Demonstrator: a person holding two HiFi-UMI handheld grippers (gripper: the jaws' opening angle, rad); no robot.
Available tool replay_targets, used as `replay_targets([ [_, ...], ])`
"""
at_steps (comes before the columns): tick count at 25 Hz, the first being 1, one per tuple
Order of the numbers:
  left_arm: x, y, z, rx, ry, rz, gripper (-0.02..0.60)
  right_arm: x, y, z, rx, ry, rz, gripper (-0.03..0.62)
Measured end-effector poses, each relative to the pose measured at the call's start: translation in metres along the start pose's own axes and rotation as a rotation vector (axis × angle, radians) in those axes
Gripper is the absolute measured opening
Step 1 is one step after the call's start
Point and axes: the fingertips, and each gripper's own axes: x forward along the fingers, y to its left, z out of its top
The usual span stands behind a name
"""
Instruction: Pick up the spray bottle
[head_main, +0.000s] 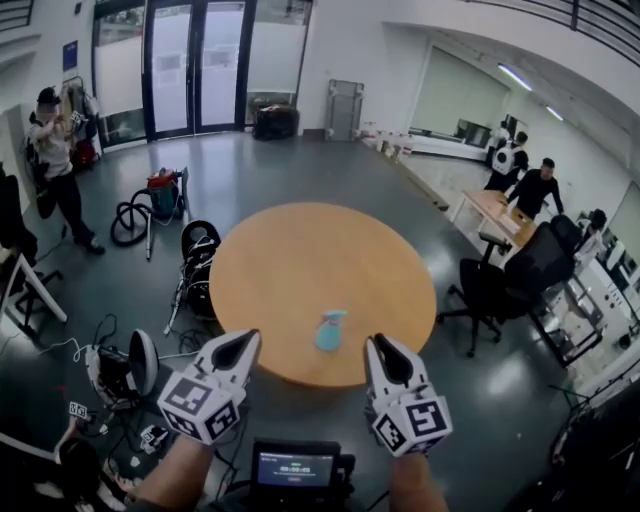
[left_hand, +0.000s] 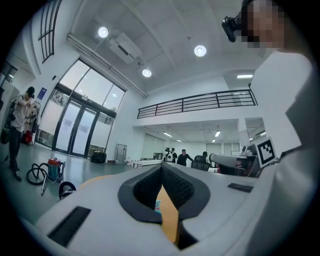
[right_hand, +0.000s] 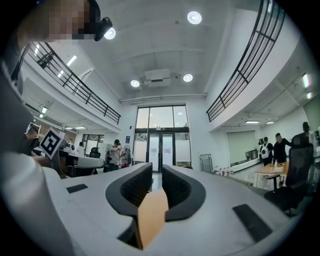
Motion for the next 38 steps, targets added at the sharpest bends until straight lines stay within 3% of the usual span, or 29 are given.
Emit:
replay_targets([
  [3, 0.032, 0.000, 0.006, 0.028, -0.008, 0.015, -0.002, 0.021, -0.021, 0.005, -0.037, -0.016, 0.050, 0.108],
  [6, 0.063, 0.000, 0.008, 0.047, -0.005, 0.028, -0.002, 0.040, -0.045, 0.011, -0.041, -0.043, 0.077, 0.109],
  [13, 0.102, -0.001, 0.025, 0.027, -0.055, 0.053, -0.002, 0.071, -0.079, 0.006, -0.061, -0.036, 0.174, 0.156],
  [19, 0.116, 0.017, 0.003, 0.010, -0.005, 0.137, -0.002, 0.084, -0.096, -0.008, -0.009, -0.011, 0.203, 0.186],
  [30, 0.139, 0.051, -0.039, -0.025, 0.042, 0.141, 0.000, 0.112, -0.111, -0.071, 0.041, 0.135, 0.188, 0.262],
  [32, 0.138, 0.062, -0.049, -0.044, 0.056, 0.130, 0.095, 0.119, -0.105, -0.082, 0.034, 0.155, 0.177, 0.278],
  [38, 0.126, 0.080, -0.092, -0.080, 0.129, 0.155, 0.103, 0.118, -0.099, -0.127, 0.018, 0.195, 0.172, 0.284],
])
